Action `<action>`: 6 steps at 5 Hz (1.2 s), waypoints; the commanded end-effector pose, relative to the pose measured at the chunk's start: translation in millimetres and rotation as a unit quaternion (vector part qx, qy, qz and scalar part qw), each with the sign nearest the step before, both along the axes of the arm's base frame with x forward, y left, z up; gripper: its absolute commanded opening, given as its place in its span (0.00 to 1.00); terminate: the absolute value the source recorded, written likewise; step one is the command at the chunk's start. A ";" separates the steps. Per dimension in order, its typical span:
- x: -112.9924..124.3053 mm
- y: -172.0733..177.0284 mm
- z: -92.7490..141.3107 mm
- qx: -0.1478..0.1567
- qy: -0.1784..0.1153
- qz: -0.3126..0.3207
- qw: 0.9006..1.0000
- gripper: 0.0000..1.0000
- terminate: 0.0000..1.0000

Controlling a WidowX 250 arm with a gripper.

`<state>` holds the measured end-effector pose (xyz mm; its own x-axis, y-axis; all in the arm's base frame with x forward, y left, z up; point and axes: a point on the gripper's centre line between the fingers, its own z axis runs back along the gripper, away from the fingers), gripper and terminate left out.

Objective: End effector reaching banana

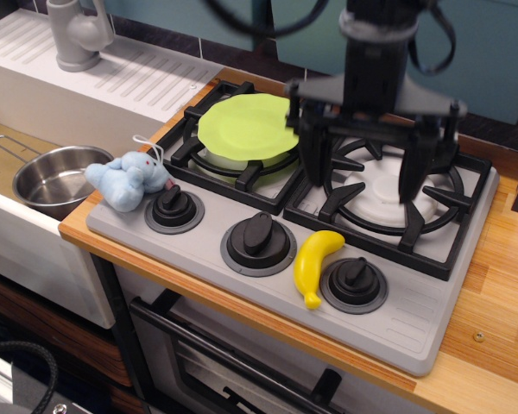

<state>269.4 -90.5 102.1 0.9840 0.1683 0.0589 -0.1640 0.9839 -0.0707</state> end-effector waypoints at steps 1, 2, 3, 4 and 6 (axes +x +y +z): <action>-8.4 -1.2 -3.3 -0.001 -0.054 -0.011 0.998 1.00 0.00; -12.7 0.5 -15.1 0.000 -0.067 -0.020 0.998 1.00 0.00; -15.9 5.1 -26.6 0.001 -0.083 -0.031 0.996 1.00 0.00; -17.8 10.8 -34.3 0.002 -0.094 -0.038 0.995 1.00 0.00; -21.3 23.0 -56.3 0.000 -0.115 -0.052 0.992 1.00 0.00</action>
